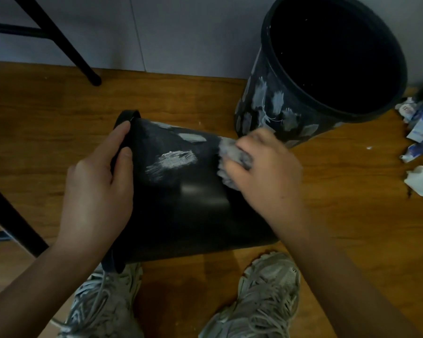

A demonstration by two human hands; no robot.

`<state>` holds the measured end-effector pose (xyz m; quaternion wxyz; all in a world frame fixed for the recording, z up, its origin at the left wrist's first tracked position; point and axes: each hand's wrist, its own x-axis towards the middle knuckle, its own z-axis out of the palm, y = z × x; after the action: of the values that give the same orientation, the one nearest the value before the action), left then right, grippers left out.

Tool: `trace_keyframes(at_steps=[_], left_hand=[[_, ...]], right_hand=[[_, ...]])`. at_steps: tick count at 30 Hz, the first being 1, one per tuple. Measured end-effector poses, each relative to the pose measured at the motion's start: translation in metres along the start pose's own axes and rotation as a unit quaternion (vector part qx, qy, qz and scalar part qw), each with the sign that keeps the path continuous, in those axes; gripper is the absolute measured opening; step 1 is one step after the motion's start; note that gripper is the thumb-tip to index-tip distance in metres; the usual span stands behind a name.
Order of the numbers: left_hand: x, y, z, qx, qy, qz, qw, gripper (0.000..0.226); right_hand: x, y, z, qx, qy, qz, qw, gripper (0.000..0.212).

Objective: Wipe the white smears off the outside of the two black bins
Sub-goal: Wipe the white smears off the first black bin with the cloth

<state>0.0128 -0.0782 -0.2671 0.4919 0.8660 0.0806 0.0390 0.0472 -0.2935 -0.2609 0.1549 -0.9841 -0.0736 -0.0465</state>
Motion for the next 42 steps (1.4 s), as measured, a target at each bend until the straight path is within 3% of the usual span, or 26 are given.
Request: trace_keyframes(at_steps=[4, 9, 13, 19, 23, 30, 38, 42], left_hand=[[0.001, 0.0, 0.001, -0.008, 0.009, -0.006, 1.0, 0.039], [-0.002, 0.0, 0.001, -0.014, 0.012, -0.006, 1.0, 0.038], [-0.002, 0.003, 0.0, -0.024, 0.022, -0.006, 0.999, 0.039], [-0.005, 0.009, -0.002, -0.039, 0.013, -0.033, 0.999, 0.04], [-0.023, 0.013, 0.002, -0.054, 0.026, -0.033, 0.998, 0.041], [-0.013, 0.022, -0.001, -0.104, -0.017, -0.105, 0.989, 0.045], [0.018, 0.02, -0.002, -0.093, -0.04, -0.135, 0.986, 0.039], [0.013, 0.019, -0.002, -0.115, -0.035, -0.13, 0.984, 0.041]], right_hand=[[0.008, -0.011, 0.007, 0.02, 0.011, -0.019, 1.0, 0.018], [-0.005, 0.027, -0.004, -0.015, -0.012, 0.075, 0.997, 0.031], [-0.014, 0.065, -0.013, -0.031, -0.005, 0.151, 0.988, 0.021], [-0.013, 0.064, -0.009, -0.041, 0.017, 0.162, 0.986, 0.025], [-0.016, 0.038, -0.005, -0.022, 0.04, 0.121, 0.992, 0.023], [-0.006, -0.048, 0.008, 0.047, 0.046, -0.07, 0.995, 0.028], [-0.036, -0.054, 0.009, 0.081, 0.057, -0.146, 0.984, 0.017], [-0.016, -0.062, 0.008, 0.067, 0.039, -0.125, 0.989, 0.021]])
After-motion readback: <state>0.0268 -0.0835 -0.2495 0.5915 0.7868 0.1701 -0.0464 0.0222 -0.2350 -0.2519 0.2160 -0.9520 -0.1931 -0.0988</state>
